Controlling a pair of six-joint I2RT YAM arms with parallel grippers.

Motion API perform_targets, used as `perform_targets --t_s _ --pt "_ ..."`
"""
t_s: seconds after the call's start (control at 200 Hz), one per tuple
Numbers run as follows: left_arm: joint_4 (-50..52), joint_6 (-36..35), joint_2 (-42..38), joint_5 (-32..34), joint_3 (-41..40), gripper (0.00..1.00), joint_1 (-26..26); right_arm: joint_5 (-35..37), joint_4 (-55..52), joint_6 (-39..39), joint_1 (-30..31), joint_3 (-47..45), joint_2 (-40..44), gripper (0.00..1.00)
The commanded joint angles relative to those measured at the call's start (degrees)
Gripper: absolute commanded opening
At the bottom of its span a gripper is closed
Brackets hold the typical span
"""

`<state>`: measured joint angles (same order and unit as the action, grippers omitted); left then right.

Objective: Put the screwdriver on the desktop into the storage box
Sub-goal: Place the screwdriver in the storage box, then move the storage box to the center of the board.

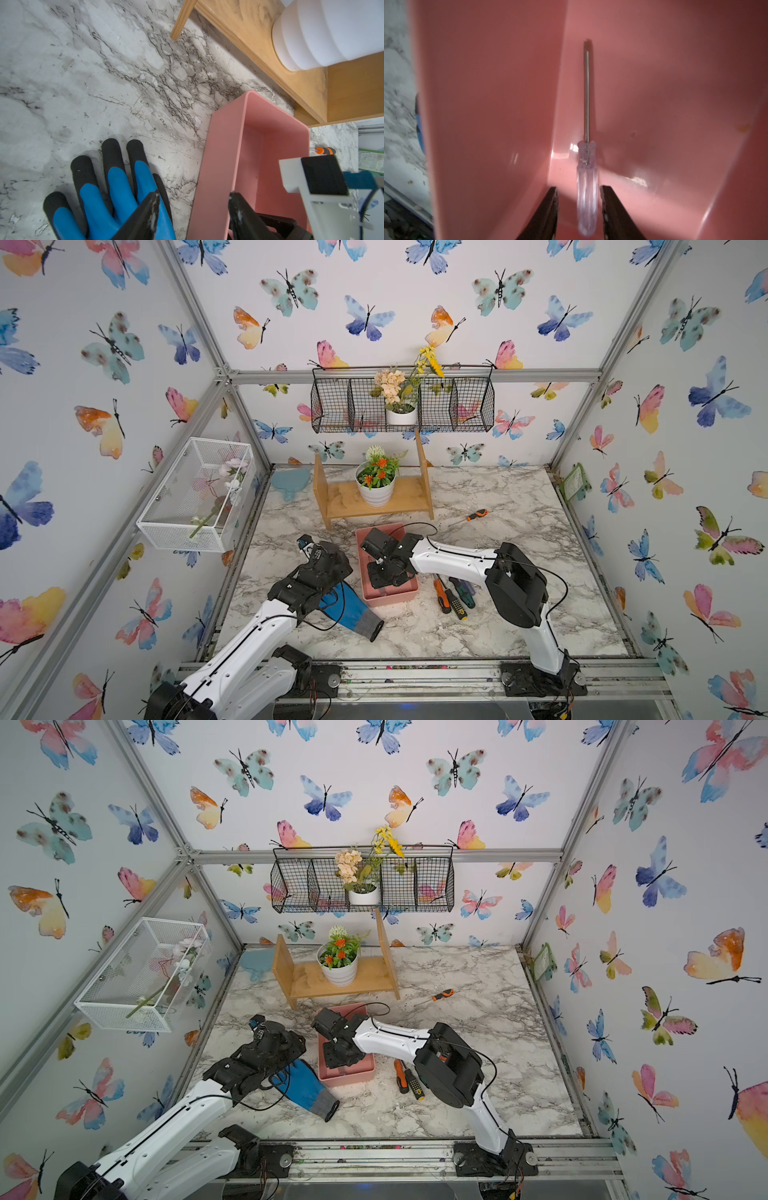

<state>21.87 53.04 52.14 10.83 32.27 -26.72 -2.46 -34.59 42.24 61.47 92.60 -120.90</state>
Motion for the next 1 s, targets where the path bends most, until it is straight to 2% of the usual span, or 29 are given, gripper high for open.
perform_targets --t_s 0.0,0.155,0.365,0.466,0.586,0.696,0.836,0.991 --pt "-0.27 0.49 -0.02 -0.93 -1.13 0.59 0.31 -1.65 1.64 -0.54 -0.12 0.53 -0.82 0.44" --pt "-1.81 -2.42 0.37 -5.3 -1.21 0.6 0.32 0.96 1.28 -0.97 -0.12 0.51 2.19 0.45" --pt "-3.0 -6.75 1.49 -12.32 -0.9 0.57 -0.74 9.31 11.56 -0.73 -0.17 -13.03 19.22 0.45" --pt "-3.67 -6.89 3.5 -11.33 -0.16 0.53 -3.8 13.68 12.39 -1.05 -1.08 -18.67 26.89 0.46" --pt "-2.98 -5.6 7.97 -7.54 1.35 0.46 -7.13 15.88 8.76 -1.24 -3.47 -21.91 32.13 0.46" --pt "-2.27 -4.51 12.24 -4.57 2.82 0.34 -9.73 17.39 6.13 -0.28 -5.41 -25.32 36.15 0.46" --pt "-4.35 -2.87 14.66 -3.35 3.31 0.18 -11.71 14.31 4.86 -0.08 -8.17 -29.77 39.5 0.43" --pt "-5.59 -3.26 18.35 -2.33 5.94 0.14 -14.23 9.76 0.24 -3.04 -9.53 -31.24 38.79 0.42"
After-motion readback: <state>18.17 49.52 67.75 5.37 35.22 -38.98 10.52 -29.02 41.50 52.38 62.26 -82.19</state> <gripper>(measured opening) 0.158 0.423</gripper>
